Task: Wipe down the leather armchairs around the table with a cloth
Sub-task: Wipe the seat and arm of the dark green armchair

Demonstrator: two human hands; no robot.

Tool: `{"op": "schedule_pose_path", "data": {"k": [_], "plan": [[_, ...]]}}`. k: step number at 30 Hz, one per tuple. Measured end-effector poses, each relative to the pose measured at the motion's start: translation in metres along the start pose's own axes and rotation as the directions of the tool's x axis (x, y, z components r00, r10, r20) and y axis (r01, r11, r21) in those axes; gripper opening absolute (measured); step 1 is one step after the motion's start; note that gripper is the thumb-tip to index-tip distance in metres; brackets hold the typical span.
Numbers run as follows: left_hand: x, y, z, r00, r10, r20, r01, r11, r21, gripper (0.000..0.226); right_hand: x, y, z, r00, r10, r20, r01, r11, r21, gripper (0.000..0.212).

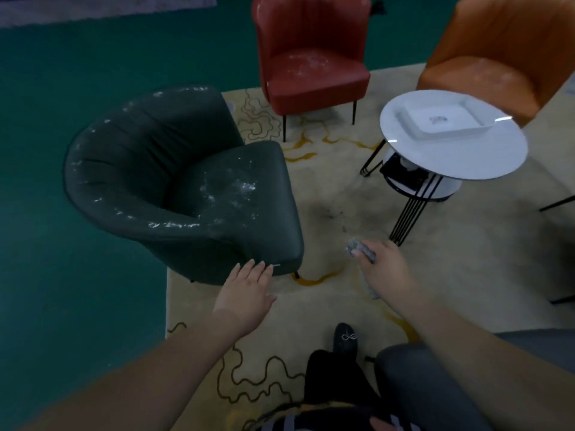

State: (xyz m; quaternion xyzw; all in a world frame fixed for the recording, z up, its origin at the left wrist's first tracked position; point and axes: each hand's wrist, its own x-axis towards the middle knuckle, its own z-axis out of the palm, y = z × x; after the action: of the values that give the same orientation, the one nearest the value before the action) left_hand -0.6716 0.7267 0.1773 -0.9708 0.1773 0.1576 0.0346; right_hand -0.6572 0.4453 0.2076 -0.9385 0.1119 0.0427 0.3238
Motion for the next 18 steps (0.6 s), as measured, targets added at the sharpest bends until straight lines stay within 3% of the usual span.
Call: {"op": "schedule_pose_path", "data": {"k": [8,10,18], "plan": [[0.119,0.035,-0.035,0.994,-0.111,0.024,0.111,0.994,-0.012,0.065,0.135,0.033,-0.060,0.996,-0.081,0.022,0.082,0.997,-0.002,0.019],[0.141,0.040,-0.044,0.992,-0.128,0.022,0.128,0.992,-0.007,0.065,0.163,0.035,-0.070,0.996,-0.087,0.034,0.087,0.996,-0.001,0.026],[0.211,0.025,-0.069,0.982,-0.172,0.082,0.177,0.982,-0.058,0.065,0.261,0.030,-0.063,0.987,-0.087,0.132,0.088,0.996,-0.005,0.034]]}}
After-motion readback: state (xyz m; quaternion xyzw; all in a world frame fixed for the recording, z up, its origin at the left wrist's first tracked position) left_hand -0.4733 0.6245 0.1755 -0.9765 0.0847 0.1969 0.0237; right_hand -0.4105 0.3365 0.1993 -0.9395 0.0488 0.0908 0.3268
